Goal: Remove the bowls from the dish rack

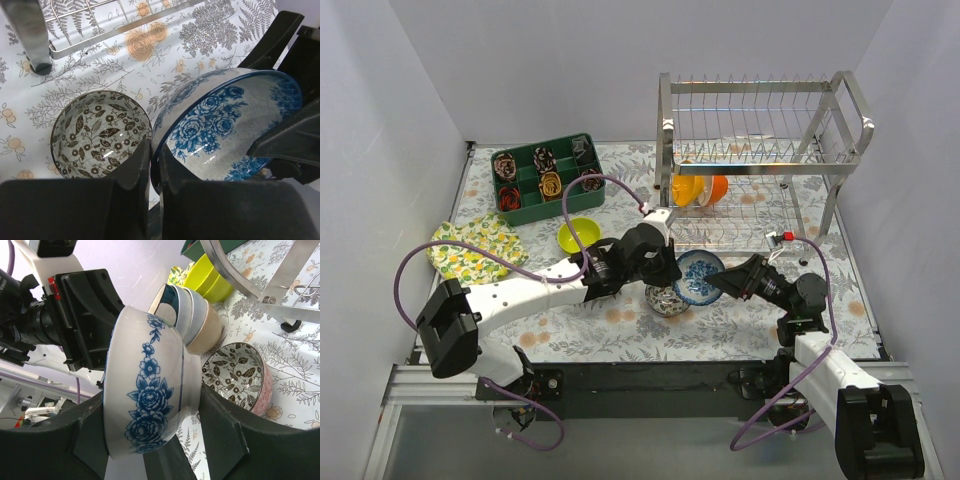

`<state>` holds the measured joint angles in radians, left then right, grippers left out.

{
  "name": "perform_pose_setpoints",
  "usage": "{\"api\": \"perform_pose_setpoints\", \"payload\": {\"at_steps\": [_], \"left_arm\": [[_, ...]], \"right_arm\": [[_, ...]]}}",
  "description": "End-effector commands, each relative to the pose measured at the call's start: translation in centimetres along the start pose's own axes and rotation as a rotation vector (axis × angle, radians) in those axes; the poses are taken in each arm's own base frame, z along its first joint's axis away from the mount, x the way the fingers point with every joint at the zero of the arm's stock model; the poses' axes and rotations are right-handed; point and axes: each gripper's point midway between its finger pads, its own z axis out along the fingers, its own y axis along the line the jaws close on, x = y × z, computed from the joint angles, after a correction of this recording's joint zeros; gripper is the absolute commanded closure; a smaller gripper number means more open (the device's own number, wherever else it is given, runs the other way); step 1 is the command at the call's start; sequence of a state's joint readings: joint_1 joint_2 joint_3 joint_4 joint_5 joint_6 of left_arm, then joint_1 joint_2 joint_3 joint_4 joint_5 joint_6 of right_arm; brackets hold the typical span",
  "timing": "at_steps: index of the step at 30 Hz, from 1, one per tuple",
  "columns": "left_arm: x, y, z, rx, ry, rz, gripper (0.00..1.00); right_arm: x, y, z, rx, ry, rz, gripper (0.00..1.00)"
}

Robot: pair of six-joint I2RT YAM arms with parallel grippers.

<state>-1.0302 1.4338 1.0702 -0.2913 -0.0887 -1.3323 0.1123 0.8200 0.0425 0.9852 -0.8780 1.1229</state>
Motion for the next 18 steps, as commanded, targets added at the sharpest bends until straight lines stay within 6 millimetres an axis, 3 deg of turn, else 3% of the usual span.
{"api": "perform_pose_setpoints", "payload": {"at_steps": [1, 10, 13, 15, 16, 18], "left_arm": [[-1.7, -0.3, -0.5, -0.009, -0.059, -0.006, 1.00], [-0.2, 3.9, -1.8, -0.204, -0.001, 0.062, 1.00], [0.2, 5.0, -2.3, -0.257, 0.030, 0.090, 1.00], [0.5, 5.2, -2.3, -0.270, 0.048, 0.103, 1.00], [0.6, 5.3, -2.3, -0.267, 0.054, 0.112, 1.00], [1.2, 5.1, -1.8, -0.250, 0.077, 0.116, 1.00]], "right_arm": [[0.4, -0.2, -0.3, -0.010, -0.001, -0.065, 0.57], [0.0, -2.6, -0.5, 0.106, -0.041, -0.133, 0.20], [-0.6, -4.4, -0.8, 0.214, -0.059, -0.176, 0.14], [-2.1, -4.7, -0.9, 0.269, -0.089, -0.270, 0.13], [-1.8, -5.6, -1.3, 0.316, -0.074, -0.260, 0.13], [-2.8, -5.7, -1.5, 0.356, -0.096, -0.327, 0.12]]}}
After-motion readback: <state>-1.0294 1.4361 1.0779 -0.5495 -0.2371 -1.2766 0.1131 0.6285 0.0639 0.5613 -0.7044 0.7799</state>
